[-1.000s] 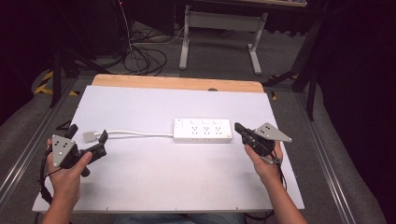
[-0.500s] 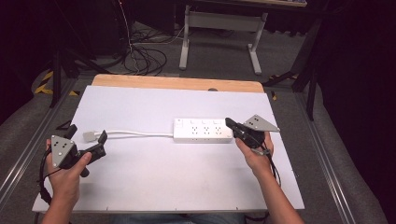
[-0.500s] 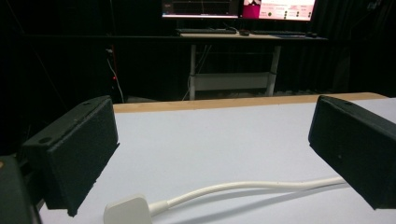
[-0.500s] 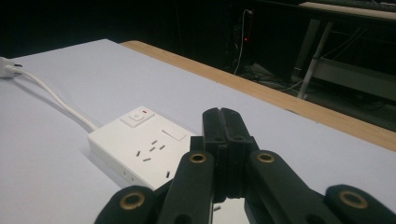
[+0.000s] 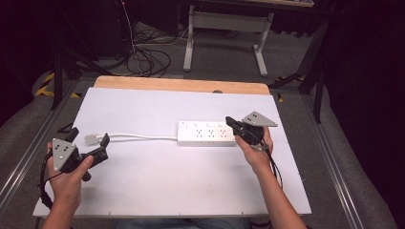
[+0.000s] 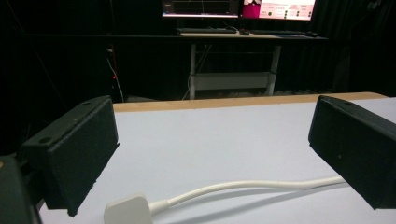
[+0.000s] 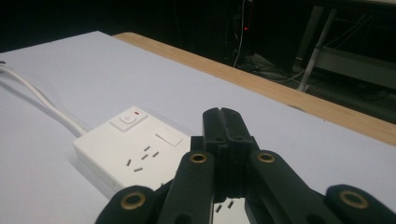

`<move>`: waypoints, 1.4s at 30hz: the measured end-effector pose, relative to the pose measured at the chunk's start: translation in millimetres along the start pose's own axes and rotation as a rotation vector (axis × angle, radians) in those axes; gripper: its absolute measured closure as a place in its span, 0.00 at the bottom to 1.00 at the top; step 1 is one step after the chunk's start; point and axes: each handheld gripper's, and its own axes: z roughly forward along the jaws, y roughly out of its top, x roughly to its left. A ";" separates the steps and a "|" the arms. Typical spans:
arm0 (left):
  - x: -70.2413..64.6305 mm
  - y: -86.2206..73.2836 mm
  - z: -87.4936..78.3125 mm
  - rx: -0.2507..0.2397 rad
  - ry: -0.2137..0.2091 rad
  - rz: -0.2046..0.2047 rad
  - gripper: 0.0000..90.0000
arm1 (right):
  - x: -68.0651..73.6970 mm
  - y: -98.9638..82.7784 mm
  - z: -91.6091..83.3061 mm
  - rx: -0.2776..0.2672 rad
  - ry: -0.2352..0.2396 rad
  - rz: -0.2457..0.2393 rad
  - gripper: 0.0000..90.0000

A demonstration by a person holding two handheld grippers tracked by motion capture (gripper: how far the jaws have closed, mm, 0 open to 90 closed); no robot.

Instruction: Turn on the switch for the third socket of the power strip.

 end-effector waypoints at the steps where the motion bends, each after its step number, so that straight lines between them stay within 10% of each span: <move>1: 0.0 0.0 0.0 0.000 0.000 0.000 0.02 | -0.4 -0.5 0.4 0.004 0.002 0.002 1.00; 42: 0.1 -0.6 -0.4 0.005 -0.005 0.012 0.03 | -9.0 0.5 26.3 0.127 0.013 -0.022 1.00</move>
